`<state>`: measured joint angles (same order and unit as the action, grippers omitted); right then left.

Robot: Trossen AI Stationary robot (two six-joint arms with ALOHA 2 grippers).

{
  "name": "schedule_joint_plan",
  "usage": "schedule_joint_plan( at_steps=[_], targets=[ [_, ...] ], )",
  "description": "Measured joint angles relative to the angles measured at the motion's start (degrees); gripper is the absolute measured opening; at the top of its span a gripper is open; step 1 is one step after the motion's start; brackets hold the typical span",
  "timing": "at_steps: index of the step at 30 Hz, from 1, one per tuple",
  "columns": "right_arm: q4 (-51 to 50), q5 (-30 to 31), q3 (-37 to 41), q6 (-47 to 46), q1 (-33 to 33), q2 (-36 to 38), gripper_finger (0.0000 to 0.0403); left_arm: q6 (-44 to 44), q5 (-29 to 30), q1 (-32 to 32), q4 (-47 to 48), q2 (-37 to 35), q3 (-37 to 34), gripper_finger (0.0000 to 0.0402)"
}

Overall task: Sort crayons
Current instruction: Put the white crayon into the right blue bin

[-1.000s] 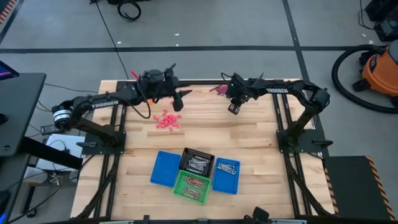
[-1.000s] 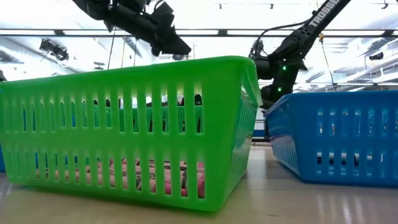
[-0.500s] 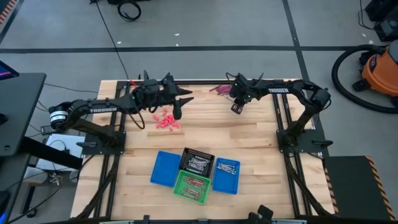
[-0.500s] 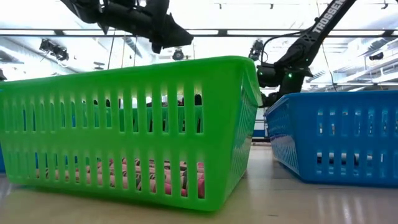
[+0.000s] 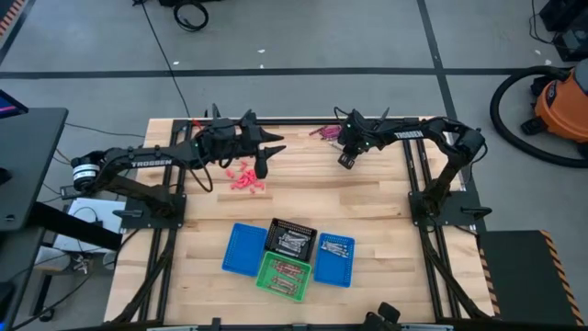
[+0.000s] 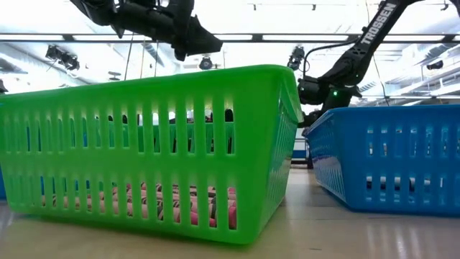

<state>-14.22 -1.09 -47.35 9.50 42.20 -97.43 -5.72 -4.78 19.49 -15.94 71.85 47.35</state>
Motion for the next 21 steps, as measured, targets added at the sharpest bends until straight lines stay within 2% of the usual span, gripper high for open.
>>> schedule_joint_plan(
  at_steps=[11,21],
  targets=[
    [-2.0,3.0,-0.1,0.8,-1.9,0.1,0.0015,-1.3,0.0,0.0,0.3,0.0,0.0,0.0141],
    [-4.3,4.5,0.3,-1.1,-5.2,7.1,0.0015,-6.1,4.4,0.1,4.5,0.0,0.0,0.0141]
  ],
)
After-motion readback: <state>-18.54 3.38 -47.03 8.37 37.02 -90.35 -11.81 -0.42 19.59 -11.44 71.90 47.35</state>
